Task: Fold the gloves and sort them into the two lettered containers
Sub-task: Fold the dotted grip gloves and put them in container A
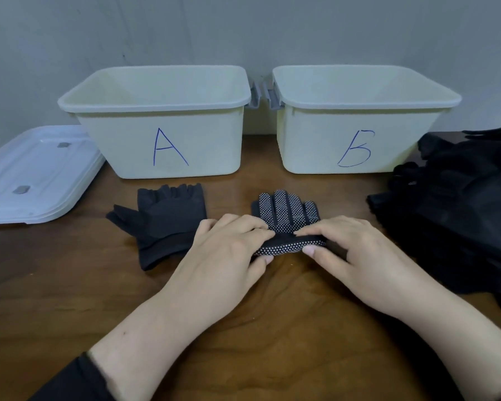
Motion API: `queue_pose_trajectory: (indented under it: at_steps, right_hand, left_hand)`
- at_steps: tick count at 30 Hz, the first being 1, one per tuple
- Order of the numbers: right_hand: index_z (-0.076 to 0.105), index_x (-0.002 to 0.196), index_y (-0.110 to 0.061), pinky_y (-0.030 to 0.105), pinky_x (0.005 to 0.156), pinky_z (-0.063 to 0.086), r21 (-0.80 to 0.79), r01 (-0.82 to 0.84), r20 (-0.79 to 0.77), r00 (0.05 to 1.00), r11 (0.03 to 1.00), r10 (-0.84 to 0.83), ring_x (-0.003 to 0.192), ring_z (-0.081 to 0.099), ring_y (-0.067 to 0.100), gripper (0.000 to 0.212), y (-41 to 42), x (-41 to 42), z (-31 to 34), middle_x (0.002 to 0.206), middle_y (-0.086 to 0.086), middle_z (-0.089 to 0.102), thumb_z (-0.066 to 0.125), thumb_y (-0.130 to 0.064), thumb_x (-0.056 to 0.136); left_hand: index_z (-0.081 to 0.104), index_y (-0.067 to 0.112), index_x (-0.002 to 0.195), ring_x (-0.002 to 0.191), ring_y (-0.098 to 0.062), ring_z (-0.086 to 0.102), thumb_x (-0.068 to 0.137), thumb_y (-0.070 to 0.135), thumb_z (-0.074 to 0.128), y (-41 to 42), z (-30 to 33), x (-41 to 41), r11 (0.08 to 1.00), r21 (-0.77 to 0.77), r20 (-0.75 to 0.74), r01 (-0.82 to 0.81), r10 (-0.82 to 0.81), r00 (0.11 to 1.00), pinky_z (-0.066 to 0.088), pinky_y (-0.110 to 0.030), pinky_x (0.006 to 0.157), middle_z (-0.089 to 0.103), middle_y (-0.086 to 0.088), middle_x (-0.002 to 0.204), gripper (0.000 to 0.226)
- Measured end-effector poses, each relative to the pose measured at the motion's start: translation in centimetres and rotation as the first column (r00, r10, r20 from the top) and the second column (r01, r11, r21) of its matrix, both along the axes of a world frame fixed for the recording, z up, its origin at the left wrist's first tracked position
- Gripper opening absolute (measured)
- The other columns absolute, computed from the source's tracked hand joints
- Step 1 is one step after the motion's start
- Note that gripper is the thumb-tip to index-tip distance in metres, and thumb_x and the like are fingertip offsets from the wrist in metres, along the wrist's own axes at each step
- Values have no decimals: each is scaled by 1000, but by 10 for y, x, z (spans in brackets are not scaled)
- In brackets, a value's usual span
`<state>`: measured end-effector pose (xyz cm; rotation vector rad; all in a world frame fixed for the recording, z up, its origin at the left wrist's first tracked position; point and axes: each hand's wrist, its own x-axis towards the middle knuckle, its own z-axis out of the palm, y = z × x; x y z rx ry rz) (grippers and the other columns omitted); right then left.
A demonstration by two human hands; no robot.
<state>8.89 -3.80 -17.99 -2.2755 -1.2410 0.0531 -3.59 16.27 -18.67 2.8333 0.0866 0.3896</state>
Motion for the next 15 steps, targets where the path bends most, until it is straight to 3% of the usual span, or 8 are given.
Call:
queue_pose_trajectory:
  at_steps: [4,7,10,13,15]
  right_hand:
    - [65,107,-47,17,78,44,66,-8,-164,986,998,19,91,58,0,14,-7,-8,8,92,-32,63,62,-42,95]
    - [68,105,-39,27,89,50,139,-10,-323,945,990,55,91,68,5,12,-10,-11,13,98,-22,74,66,-33,95]
    - [71,103,-36,31,93,53,197,9,-419,905,980,76,95,70,4,11,-10,-12,14,101,-17,75,67,-29,95]
    - [71,104,-42,36,87,58,261,119,-422,906,958,2,91,71,11,15,0,-6,9,99,-14,75,68,-30,95]
    - [70,105,-41,34,83,59,272,175,-407,912,946,-52,89,70,7,16,10,2,4,97,-16,74,69,-30,94]
  left_hand:
    - [61,40,121,111,7,44,96,45,52,-1,4,-5,990,-134,25,36,-33,999,27,-26,106,58,29,110,27]
    - [58,46,121,102,14,43,93,46,59,-6,8,-14,956,-292,37,-8,20,999,31,-10,95,59,28,93,29]
    - [54,52,123,98,6,57,90,46,63,-10,13,-19,893,-448,28,-38,56,998,43,-7,84,65,26,103,35]
    - [54,48,126,104,10,59,91,39,65,-13,15,-11,852,-521,47,-59,98,994,45,-8,88,65,28,112,38]
    - [56,43,128,105,8,58,91,38,66,-13,14,-1,858,-502,75,-110,170,983,49,-17,93,64,25,113,39]
